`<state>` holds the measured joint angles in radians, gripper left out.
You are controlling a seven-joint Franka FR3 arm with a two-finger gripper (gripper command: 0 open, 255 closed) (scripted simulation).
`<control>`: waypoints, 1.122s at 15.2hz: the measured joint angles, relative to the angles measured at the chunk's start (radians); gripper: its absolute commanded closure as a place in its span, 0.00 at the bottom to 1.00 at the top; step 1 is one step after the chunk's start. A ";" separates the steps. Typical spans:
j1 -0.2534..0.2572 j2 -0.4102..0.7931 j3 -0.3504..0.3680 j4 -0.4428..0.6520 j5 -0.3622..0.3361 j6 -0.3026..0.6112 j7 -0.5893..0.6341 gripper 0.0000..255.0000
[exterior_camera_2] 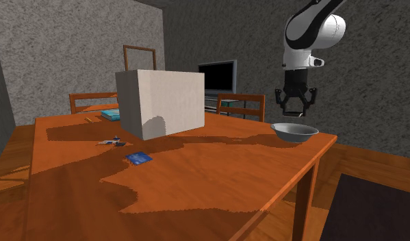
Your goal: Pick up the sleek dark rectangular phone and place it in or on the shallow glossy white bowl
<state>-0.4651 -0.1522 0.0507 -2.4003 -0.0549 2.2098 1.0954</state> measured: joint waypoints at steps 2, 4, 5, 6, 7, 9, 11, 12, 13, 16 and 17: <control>0.000 0.016 0.000 -0.009 -0.002 0.026 0.002 1.00; -0.001 0.033 0.001 -0.021 -0.005 0.054 0.005 1.00; -0.002 0.043 0.000 -0.027 -0.006 0.070 0.006 1.00; -0.002 0.051 0.000 -0.032 -0.007 0.083 0.007 1.00; -0.002 0.060 0.000 -0.039 -0.009 0.098 0.008 1.00; -0.002 0.075 0.000 -0.049 -0.011 0.124 0.011 1.00; -0.002 0.081 0.001 -0.051 -0.012 0.132 0.013 1.00; -0.002 0.082 0.001 -0.051 -0.012 0.133 0.013 1.00; -0.002 0.082 0.001 -0.051 -0.012 0.133 0.013 1.00; -0.002 0.083 0.001 -0.051 -0.012 0.134 0.014 0.00; -0.002 0.083 0.001 -0.051 -0.012 0.134 0.014 0.00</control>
<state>-0.4671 -0.0697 0.0515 -2.4514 -0.0672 2.3435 1.1090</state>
